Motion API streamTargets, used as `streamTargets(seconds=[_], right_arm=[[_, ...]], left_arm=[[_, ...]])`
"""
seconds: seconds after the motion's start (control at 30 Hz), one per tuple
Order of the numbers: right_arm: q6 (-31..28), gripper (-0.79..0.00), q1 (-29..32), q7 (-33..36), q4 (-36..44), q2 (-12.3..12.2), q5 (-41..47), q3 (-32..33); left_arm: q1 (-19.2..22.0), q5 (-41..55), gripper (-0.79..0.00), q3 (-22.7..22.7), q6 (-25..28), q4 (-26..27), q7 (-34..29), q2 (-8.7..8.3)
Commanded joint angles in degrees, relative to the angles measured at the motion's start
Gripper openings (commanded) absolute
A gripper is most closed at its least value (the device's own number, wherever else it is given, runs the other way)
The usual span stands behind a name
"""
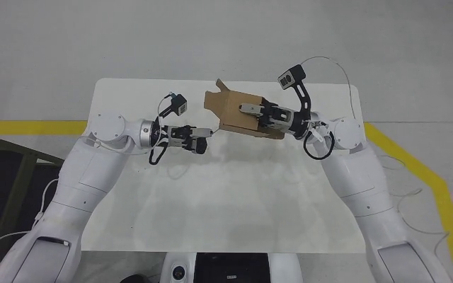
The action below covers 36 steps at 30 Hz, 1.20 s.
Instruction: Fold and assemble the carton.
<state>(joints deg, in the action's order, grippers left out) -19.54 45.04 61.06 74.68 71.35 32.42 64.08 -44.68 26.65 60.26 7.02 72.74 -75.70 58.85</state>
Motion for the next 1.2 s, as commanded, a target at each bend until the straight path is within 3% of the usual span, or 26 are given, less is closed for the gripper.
streamTargets(seconds=[0.0,0.3,0.53,1.17], right_arm=[[0.16,-0.785,0.01,-0.52,0.15,0.02,-0.27,-0.01],[0.92,-0.785,0.2,-1.04,0.71,0.06,-1.86,-0.55],[1.94,-0.785,0.75,0.14,1.81,-0.06,-2.27,-0.7],[2.65,-0.785,0.38,2.43,2.21,0.46,-1.26,-3.2]], left_arm=[[-0.86,-0.53,0.0,-0.17,-0.32,0.87,-0.35,-0.11],[-2.25,-0.41,0.0,-0.43,-1.63,5.18,-0.22,-0.18],[-1.17,-0.17,0.0,1.06,-1.76,3.5,2.54,-0.22],[-0.37,0.68,0.0,1.35,-1.87,2.62,2.16,-0.1]])
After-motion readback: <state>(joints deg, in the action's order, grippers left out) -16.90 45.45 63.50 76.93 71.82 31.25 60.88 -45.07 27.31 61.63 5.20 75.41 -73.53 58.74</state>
